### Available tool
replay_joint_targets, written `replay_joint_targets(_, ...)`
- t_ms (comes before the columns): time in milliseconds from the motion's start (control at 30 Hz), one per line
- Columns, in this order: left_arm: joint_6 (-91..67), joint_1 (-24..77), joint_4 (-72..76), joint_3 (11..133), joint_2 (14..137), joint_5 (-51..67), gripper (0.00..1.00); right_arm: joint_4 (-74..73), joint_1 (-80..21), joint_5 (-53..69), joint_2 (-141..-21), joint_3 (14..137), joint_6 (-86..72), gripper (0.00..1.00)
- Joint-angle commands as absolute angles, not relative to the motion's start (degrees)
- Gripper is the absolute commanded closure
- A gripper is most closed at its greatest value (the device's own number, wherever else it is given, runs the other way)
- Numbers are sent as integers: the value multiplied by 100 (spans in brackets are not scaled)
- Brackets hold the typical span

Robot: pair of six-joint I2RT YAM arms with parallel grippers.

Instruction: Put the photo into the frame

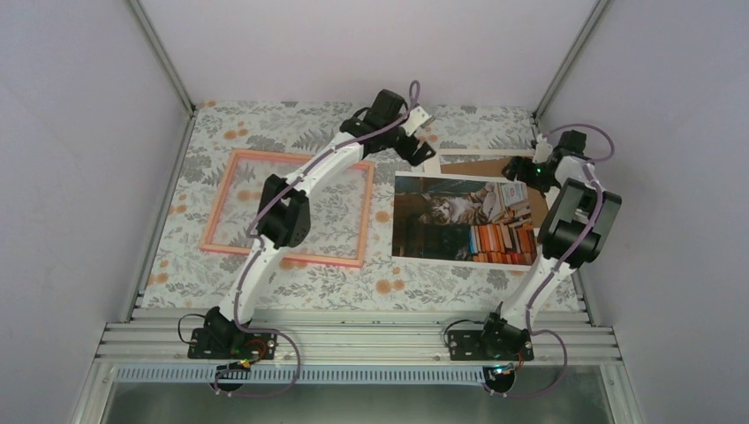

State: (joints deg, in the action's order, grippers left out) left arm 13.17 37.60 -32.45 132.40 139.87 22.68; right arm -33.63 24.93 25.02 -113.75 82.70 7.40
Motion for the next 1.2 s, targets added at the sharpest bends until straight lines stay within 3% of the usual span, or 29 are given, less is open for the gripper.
replay_joint_targets(0, -954, 3695, -3671, 14787, 15088, 2592, 0, -2868, 2105, 3168, -11605, 8638, 483, 14)
replay_joint_targets(167, -2026, 3580, -2678, 14250, 15062, 2605, 0, -2592, 1509, 4073, -11836, 8867, 118, 13)
replay_joint_targets(400, -2521, 3363, -2514, 14177, 15291, 2610, 0, -2472, 670, 4532, -12549, 9453, -1022, 10)
replay_joint_targets(767, -2852, 3076, -2473, 13760, 15170, 2596, 0, -2254, 203, 4774, -13356, 9828, -1776, 10)
replay_joint_targets(1167, -3519, 2931, -2099, 13093, 14830, 3263, 0, -1500, -287, 5977, -13650, 9635, -2731, 12)
